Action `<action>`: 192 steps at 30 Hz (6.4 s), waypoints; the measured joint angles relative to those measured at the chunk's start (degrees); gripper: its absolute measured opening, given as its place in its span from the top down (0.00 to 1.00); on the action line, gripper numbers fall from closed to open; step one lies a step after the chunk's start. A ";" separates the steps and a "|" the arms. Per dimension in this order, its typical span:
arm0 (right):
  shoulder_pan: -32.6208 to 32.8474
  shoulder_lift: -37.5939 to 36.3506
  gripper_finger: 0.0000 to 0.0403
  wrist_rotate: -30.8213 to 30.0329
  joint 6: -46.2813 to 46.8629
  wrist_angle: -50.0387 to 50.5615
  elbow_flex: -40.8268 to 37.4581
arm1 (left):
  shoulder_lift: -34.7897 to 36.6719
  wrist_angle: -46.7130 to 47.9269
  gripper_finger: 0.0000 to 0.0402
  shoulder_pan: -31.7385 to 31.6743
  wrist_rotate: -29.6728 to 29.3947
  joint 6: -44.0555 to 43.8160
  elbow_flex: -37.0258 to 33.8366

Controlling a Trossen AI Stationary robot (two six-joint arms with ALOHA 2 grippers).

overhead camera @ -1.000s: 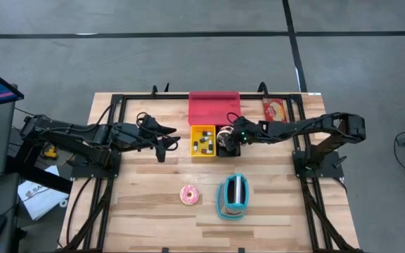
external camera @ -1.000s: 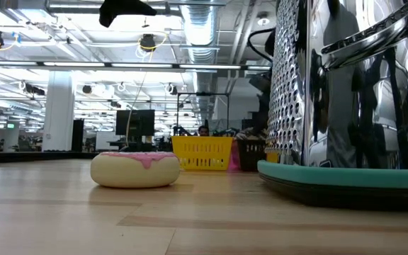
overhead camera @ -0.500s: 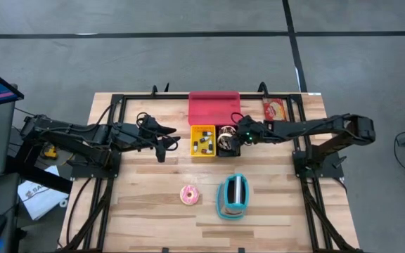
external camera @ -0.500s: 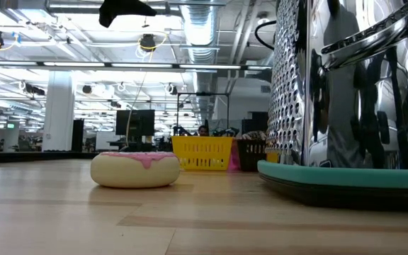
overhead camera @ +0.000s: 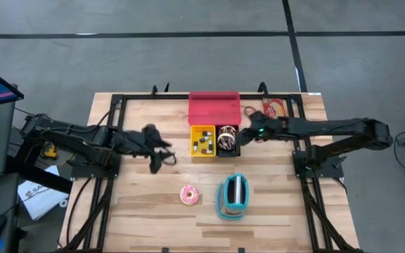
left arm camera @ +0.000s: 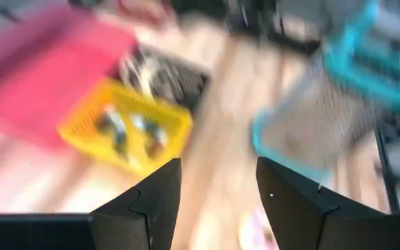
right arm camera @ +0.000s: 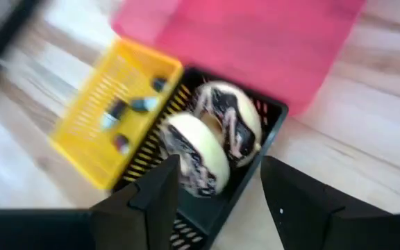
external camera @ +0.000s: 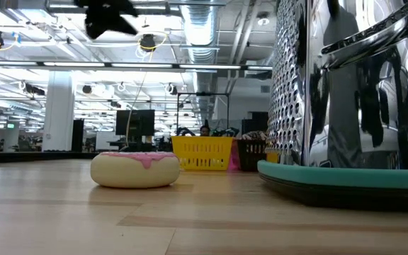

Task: Pick & Place Food Item
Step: Put the pink donut into the black bin, then put the red popcorn bag into the red bin

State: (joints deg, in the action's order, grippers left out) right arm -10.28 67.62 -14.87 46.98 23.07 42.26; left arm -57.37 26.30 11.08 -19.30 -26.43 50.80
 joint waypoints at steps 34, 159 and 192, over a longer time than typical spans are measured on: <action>20.54 -20.53 0.52 -4.92 20.35 4.15 -0.02 | -32.34 -25.63 0.45 13.90 0.01 -14.50 -10.82; 21.14 -20.81 0.52 -11.18 26.58 6.27 0.00 | -57.89 -32.24 0.71 -11.70 -7.52 38.27 24.04; 21.16 -20.81 0.52 -10.96 26.50 4.06 0.00 | -56.76 -30.05 0.54 -11.79 -11.92 38.77 23.98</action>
State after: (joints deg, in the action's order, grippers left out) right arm 10.87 46.81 -25.82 73.48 27.13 42.26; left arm -114.13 -3.75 -0.71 -31.22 12.34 74.78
